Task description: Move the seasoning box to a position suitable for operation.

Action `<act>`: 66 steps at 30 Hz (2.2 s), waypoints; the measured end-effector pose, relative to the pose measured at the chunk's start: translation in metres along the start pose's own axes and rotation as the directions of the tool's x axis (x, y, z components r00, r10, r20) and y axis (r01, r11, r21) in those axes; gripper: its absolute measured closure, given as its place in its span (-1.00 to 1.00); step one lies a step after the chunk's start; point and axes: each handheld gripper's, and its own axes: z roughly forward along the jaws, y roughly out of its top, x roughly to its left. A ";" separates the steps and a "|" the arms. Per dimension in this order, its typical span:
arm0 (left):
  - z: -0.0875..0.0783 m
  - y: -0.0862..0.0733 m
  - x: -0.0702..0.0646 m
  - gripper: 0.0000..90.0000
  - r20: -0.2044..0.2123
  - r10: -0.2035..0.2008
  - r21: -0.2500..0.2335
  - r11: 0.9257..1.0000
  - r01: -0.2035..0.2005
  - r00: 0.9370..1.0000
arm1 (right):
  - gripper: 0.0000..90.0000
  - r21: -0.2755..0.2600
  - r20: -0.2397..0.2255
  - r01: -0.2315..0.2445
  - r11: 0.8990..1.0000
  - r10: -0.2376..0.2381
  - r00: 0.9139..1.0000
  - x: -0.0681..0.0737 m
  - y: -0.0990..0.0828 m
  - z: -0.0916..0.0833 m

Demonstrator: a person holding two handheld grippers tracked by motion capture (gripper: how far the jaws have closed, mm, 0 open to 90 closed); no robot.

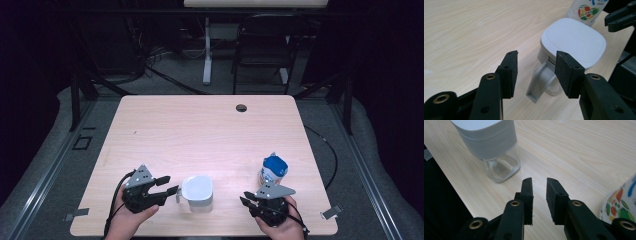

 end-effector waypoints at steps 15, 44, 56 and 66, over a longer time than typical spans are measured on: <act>0.010 0.026 -0.008 1.00 0.050 0.058 0.052 0.997 -0.061 0.997 | 0.76 -0.026 -0.034 0.017 1.000 -0.018 0.999 0.005 0.035 0.018; 0.015 0.020 -0.017 1.00 0.065 0.100 0.043 0.994 -0.103 0.993 | 1.00 -0.016 -0.110 0.070 0.997 -0.071 0.991 0.023 0.041 0.038; 0.014 0.018 -0.017 1.00 0.064 0.091 0.036 0.995 -0.093 0.994 | 1.00 -0.012 -0.154 0.088 0.996 -0.088 0.984 0.034 0.037 0.046; 0.014 0.018 -0.016 1.00 0.068 0.086 0.034 0.996 -0.089 0.994 | 1.00 -0.010 -0.151 0.097 0.995 -0.098 0.984 0.035 0.036 0.047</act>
